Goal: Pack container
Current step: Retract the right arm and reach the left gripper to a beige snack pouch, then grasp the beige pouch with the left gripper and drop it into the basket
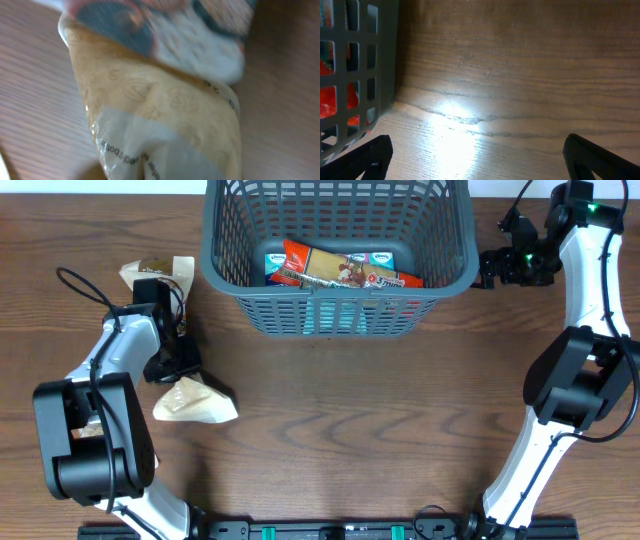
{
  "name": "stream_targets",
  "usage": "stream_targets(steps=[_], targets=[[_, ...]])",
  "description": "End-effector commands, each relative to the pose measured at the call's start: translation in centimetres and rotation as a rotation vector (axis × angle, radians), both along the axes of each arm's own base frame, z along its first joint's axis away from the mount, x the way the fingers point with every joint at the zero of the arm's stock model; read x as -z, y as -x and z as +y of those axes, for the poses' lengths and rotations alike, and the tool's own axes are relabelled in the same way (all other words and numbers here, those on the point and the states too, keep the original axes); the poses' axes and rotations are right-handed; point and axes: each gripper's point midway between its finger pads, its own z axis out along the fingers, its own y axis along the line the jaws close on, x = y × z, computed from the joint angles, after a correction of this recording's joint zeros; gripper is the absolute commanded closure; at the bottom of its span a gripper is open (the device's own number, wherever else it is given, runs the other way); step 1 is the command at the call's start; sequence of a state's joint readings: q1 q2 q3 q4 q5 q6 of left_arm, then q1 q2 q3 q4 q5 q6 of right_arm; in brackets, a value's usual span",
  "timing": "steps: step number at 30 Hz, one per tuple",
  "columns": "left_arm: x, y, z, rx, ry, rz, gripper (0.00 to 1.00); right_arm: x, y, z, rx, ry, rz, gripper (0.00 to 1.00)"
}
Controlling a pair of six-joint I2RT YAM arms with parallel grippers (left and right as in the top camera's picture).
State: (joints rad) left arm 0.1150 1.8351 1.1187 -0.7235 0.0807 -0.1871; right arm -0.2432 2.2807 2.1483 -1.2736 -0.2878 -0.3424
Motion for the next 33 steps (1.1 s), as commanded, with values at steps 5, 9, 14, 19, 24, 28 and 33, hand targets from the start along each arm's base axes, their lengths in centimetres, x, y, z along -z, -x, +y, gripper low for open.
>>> stream_targets(steps=[5, 9, 14, 19, 24, 28, 33], targets=[[-9.0, -1.0, -1.5, 0.008, 0.061, -0.242, 0.94, -0.1, -0.2, 0.4, 0.007, -0.001, -0.007, 0.01], [-16.2, -1.7, -1.3, 0.018, 0.027, -0.497, 0.94, -0.1, -0.4, 0.4, 0.007, 0.000, -0.012, 0.01], [-23.4, -1.1, -0.6, 0.008, -0.043, -0.748, 0.94, -0.2, -0.5, 0.3, 0.007, 0.002, -0.020, 0.01], [-29.2, -1.3, -0.6, 0.009, -0.059, -0.886, 0.94, -0.2, -0.6, 0.3, 0.006, 0.002, -0.021, 0.01], [-36.3, -3.6, -0.4, 0.014, -0.075, -1.029, 0.94, -0.2, -0.6, 0.3, 0.006, 0.003, -0.023, 0.01], [-41.1, -6.5, -1.0, 0.045, -0.074, -1.115, 0.94, -0.2, -0.6, 0.3, 0.003, 0.004, -0.024, 0.01], [-44.7, -11.2, -4.5, 0.149, -0.046, -1.188, 0.94, 0.0, -0.5, -0.3, 0.009, 0.037, -0.017, 0.01]])
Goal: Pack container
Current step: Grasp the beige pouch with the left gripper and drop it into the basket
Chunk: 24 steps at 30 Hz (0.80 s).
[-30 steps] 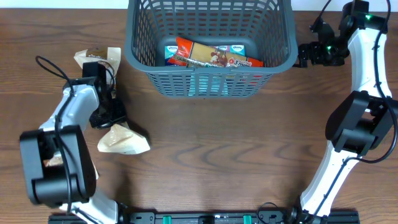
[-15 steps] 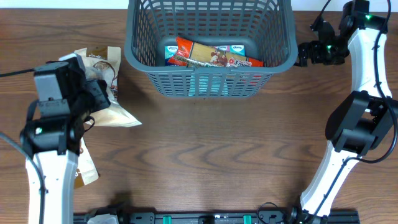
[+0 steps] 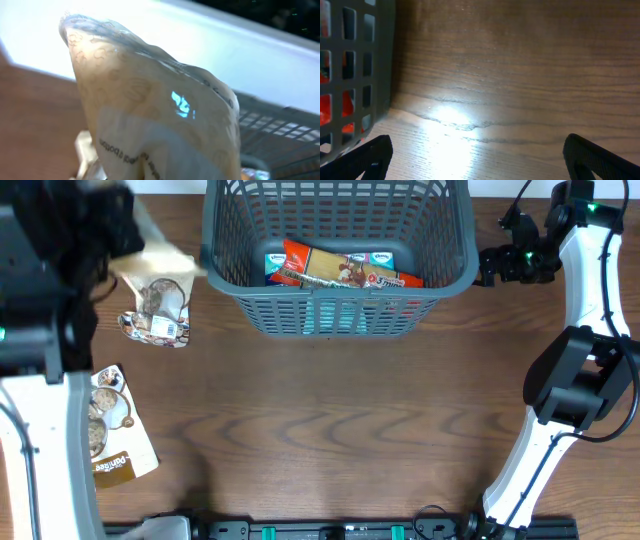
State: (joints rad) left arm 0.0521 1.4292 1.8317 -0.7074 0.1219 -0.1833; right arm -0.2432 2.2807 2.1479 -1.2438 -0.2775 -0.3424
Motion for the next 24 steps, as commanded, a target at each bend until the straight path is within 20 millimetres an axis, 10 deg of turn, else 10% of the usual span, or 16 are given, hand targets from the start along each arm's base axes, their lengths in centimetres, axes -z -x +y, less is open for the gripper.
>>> stream_targets(steps=[1, 12, 18, 24], targets=[[-2.6, -3.2, -3.2, 0.087, -0.028, -0.065, 0.94, 0.1, 0.1, -0.1, 0.009, 0.027, 0.011, 0.01], [-1.4, -8.0, -18.1, 0.531, -0.458, -0.169, 0.94, 0.1, 0.2, -0.4, 0.006, 0.042, 0.013, 0.01], [5.7, -8.1, -25.0, 0.866, -0.768, -0.137, 0.95, 0.1, 0.2, -0.4, 0.006, 0.041, 0.015, 0.01], [15.4, -8.7, -26.3, 1.093, -0.944, 0.034, 0.93, 0.2, 0.4, -0.3, 0.006, 0.039, 0.023, 0.01]])
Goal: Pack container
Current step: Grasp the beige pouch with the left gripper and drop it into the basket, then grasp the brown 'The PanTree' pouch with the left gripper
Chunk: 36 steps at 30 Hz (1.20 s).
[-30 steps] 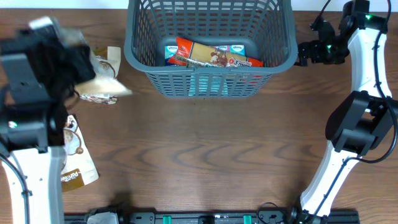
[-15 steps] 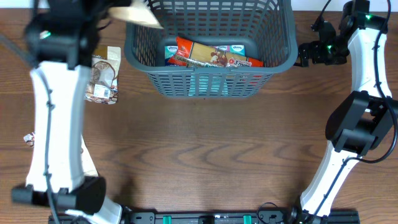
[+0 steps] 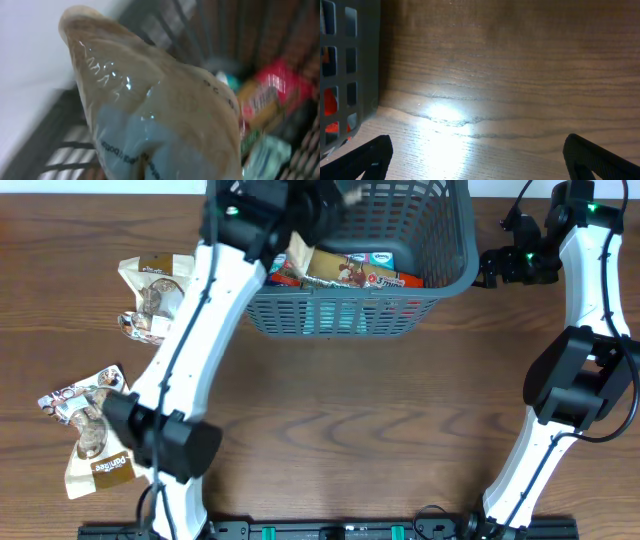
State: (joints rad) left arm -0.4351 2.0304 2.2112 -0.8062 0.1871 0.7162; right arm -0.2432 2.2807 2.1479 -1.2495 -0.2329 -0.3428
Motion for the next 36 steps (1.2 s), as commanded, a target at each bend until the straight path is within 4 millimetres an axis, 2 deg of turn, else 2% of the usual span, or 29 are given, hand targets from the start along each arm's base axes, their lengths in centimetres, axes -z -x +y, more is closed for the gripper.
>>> stream_targets(steps=[1, 2, 5, 7, 10, 12, 16, 17, 20, 23, 25, 26, 27, 31, 36], targets=[[3.1, -0.9, 0.1, 0.140, -0.149, -0.018, 0.84, 0.0, 0.2, 0.4, -0.002, -0.003, 0.010, 0.01], [4.5, -1.0, 0.1, 0.142, -0.161, 0.015, 0.76, 0.0, 0.3, 0.4, -0.002, -0.003, 0.013, 0.01], [6.6, -0.7, 0.2, 0.146, -0.182, 0.074, 0.65, 0.0, 0.6, 0.5, -0.002, -0.006, 0.023, 0.01], [6.9, -0.4, 0.4, 0.146, -0.190, 0.092, 0.55, 0.1, 0.7, 0.5, -0.002, -0.007, 0.030, 0.01], [5.9, 0.1, 0.8, 0.139, -0.196, 0.084, 0.38, 0.1, 0.8, 0.5, -0.002, -0.008, 0.034, 0.01], [4.4, 0.4, 1.3, 0.115, -0.196, 0.061, 0.31, 0.1, 0.8, 0.6, -0.002, -0.009, 0.034, 0.01], [-1.9, 1.9, 2.7, 0.056, -0.158, -0.049, 0.15, 0.1, 0.8, 0.6, -0.002, -0.009, 0.036, 0.01], [-3.7, 2.5, 3.4, 0.037, -0.153, -0.087, 0.00, 0.1, 0.8, 0.6, -0.002, -0.009, 0.036, 0.01], [-8.6, 3.7, 5.9, -0.075, -0.127, -0.180, 0.01, 0.1, 0.8, 0.6, -0.002, -0.009, 0.035, 0.01], [-12.5, 4.8, 9.8, -0.241, -0.085, -0.242, 0.01, 0.1, 0.8, 0.6, -0.003, -0.009, 0.034, 0.01], [-14.0, 5.1, 13.0, -0.390, -0.038, -0.254, 0.01, 0.1, 0.8, 0.6, -0.004, -0.009, 0.034, 0.01], [-14.6, 5.3, 15.3, -0.494, 0.007, -0.246, 0.01, 0.1, 0.8, 0.6, -0.004, -0.009, 0.034, 0.01], [-14.7, 5.5, 16.6, -0.552, 0.035, -0.233, 0.01, 0.1, 0.8, 0.6, -0.004, -0.009, 0.034, 0.01], [-12.9, 6.3, 23.7, -0.843, 0.158, -0.105, 0.02, 0.1, 0.8, 0.5, -0.003, -0.008, 0.034, 0.01], [-7.8, 6.6, 32.0, -1.154, 0.198, 0.071, 0.01, 0.1, 0.8, 0.6, -0.017, -0.006, 0.031, 0.01]])
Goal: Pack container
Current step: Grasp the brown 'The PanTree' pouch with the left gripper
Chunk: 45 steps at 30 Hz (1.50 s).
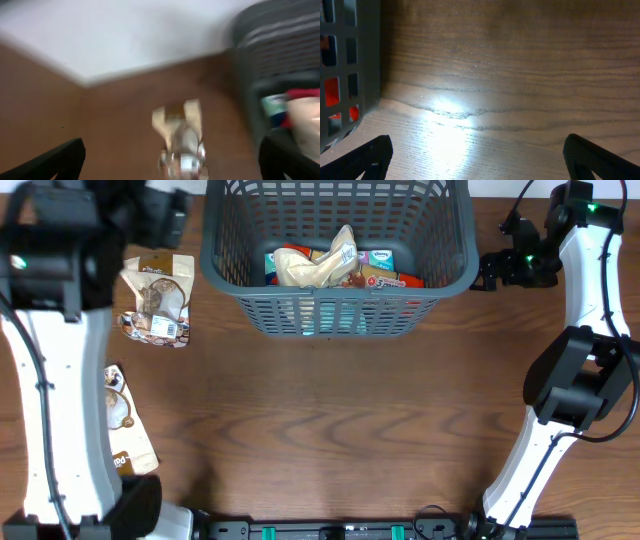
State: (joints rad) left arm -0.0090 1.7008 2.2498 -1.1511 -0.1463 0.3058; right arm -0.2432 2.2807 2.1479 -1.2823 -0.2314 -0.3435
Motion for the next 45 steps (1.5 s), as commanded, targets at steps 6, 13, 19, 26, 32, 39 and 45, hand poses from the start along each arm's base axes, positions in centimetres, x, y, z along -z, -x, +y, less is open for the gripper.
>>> stream_targets(steps=[6, 13, 19, 26, 32, 39, 45], targets=[[9.8, -2.5, 7.7, -0.249, 0.123, 0.229, 0.01, -0.1, 0.1, 0.3, -0.015, 0.001, -0.001, 0.01], [20.6, -5.6, 8.8, -0.188, 0.181, 0.470, 0.01, -0.1, 0.1, 0.3, -0.015, 0.000, 0.001, 0.01], [28.7, -6.2, 8.8, -0.188, 0.209, 0.641, 0.01, 0.0, 0.2, 0.4, -0.015, -0.001, 0.006, 0.01], [35.8, -5.7, 8.5, -0.188, 0.244, 0.788, 0.01, 0.0, 0.5, 0.2, -0.013, 0.009, 0.017, 0.01], [38.9, -5.7, 7.5, -0.165, 0.304, 0.835, 0.01, 0.1, 0.6, 0.0, -0.011, 0.022, 0.024, 0.01], [40.2, -5.5, 7.3, -0.164, 0.314, 0.858, 0.04, 0.1, 0.7, 0.1, -0.011, 0.019, 0.030, 0.01], [40.2, -4.7, 7.1, -0.166, 0.320, 0.892, 0.79, 0.2, 1.1, 0.1, -0.011, 0.017, 0.045, 0.01]])
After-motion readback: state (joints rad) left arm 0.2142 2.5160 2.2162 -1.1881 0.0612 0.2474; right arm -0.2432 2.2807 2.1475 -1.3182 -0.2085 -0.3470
